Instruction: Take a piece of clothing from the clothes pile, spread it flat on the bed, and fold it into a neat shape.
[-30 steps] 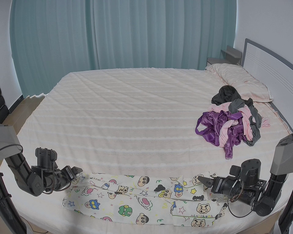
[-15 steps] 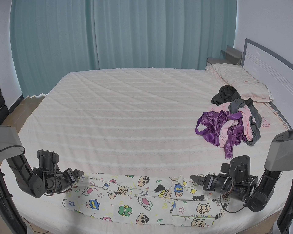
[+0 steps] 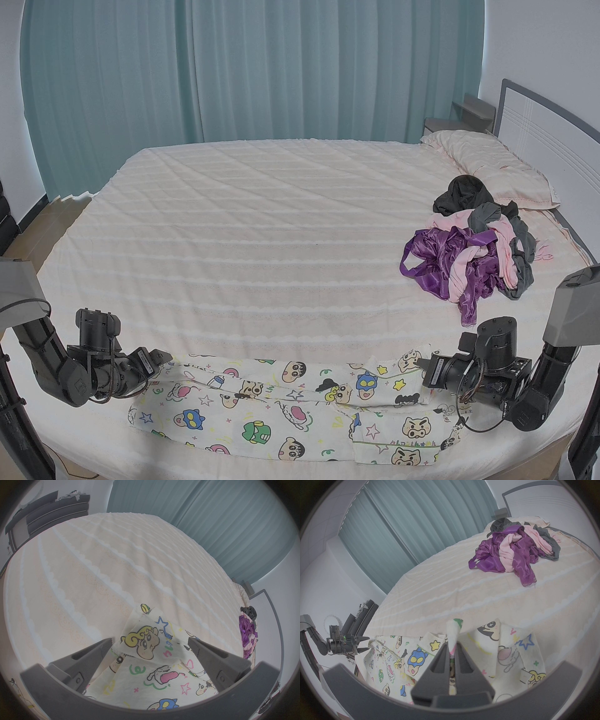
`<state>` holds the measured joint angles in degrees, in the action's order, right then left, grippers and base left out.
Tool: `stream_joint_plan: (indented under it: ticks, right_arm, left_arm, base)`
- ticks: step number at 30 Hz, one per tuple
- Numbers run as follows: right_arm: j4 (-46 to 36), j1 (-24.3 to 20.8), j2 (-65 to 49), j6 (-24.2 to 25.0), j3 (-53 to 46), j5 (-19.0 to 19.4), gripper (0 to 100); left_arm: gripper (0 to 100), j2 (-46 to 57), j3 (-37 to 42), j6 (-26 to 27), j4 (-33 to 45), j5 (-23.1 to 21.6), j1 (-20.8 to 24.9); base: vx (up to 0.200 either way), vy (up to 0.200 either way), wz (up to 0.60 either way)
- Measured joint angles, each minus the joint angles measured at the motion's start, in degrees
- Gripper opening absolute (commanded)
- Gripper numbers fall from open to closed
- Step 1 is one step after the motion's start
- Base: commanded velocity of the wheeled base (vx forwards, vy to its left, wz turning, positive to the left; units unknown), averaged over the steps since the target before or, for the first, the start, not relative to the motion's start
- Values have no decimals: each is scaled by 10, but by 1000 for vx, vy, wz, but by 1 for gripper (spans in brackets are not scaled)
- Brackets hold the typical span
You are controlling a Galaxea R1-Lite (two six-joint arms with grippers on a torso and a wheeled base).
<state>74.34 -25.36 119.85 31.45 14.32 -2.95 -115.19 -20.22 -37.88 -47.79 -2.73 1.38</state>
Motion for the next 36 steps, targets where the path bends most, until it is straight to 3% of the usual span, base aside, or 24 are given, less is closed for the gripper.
stream_joint_plan:
  ticks: [9, 10, 23, 30, 36]
  right_arm:
    - [-7, -1, -54, -1, -12, 5, 0]
    - [-7, -1, -54, -2, -12, 6, 100]
    - [-47, 28, -33, -12, 26, 1, 100]
    - [-169, 34, -56, -30, 109, 0, 100]
    - [-265, 5, -59, -34, 207, 2, 100]
  left_arm:
    - [100, 0, 4, 0, 0, 0, 0]
    - [100, 0, 4, 0, -1, 0, 0]
    - [100, 0, 5, 0, -1, 0, 0]
    - [100, 0, 5, 0, -1, -1, 2]
    - [100, 0, 4, -1, -1, 0, 3]
  base:
    - [0, 0, 0]
    - [0, 0, 0]
    - [0, 0, 0]
    - [0, 0, 0]
    - [0, 0, 0]
